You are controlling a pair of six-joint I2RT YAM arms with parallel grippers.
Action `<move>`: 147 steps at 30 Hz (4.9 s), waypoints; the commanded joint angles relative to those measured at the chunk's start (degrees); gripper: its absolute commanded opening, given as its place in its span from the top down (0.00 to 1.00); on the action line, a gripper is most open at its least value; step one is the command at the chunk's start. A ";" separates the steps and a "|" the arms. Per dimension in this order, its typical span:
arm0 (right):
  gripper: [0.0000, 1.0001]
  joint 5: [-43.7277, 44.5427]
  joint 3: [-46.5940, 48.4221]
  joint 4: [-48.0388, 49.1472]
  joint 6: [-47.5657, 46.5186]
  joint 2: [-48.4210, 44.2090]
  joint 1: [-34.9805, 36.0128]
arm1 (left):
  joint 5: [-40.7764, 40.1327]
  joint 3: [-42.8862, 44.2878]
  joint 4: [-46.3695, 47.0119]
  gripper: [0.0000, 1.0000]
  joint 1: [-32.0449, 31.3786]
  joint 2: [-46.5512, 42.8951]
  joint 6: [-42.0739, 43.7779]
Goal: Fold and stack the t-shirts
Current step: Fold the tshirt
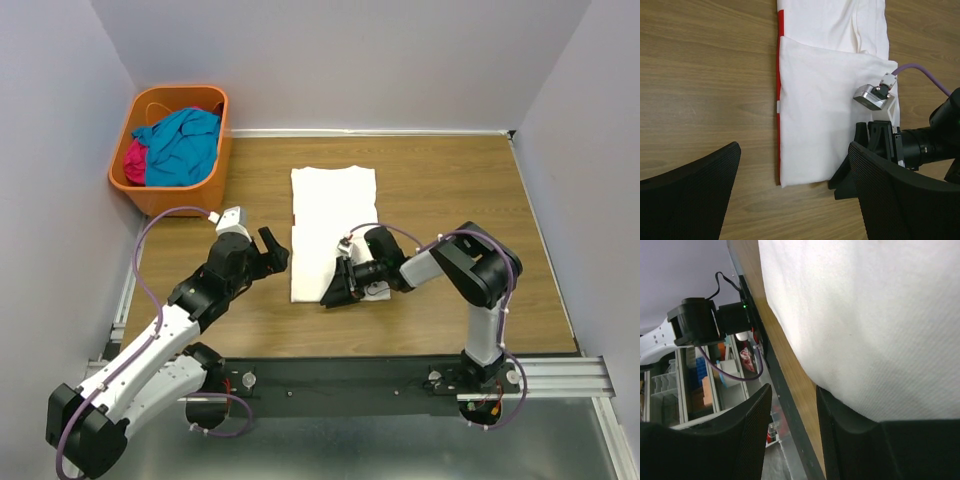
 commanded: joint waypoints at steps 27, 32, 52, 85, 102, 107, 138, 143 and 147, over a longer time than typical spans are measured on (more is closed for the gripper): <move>0.44 54.94 8.99 -64.70 -15.04 -28.51 -4.67 | 2.13 1.88 -2.06 0.14 0.21 9.50 6.49; 0.49 52.50 8.38 -62.94 -14.60 -25.53 -4.67 | 2.30 1.79 -1.70 0.16 0.30 10.47 7.28; 0.53 53.53 6.44 -63.80 -12.58 -22.53 -2.21 | 3.80 2.40 -1.70 0.16 0.21 13.11 7.89; 1.00 63.73 7.06 -68.82 -11.17 -12.25 5.52 | 6.17 3.99 -6.54 0.17 -2.77 18.55 7.90; 1.00 62.50 5.92 -66.01 -12.93 -13.92 6.84 | -0.94 12.42 -14.53 0.33 -13.49 34.37 1.92; 1.00 62.50 5.48 -65.75 -13.98 -14.27 6.93 | -3.84 13.91 -15.68 0.41 -14.20 37.01 0.69; 0.99 57.94 4.43 -66.09 -16.97 -16.99 7.37 | -1.84 11.37 -16.03 1.00 -20.08 41.77 -2.83; 1.00 49.60 -0.04 -73.99 -15.75 -23.49 10.26 | 4.84 9.61 -22.68 1.00 -30.17 35.10 -8.86; 1.00 39.92 -2.26 -84.88 -11.89 -38.29 12.56 | 10.82 13.54 -32.10 1.00 -42.74 25.45 -20.29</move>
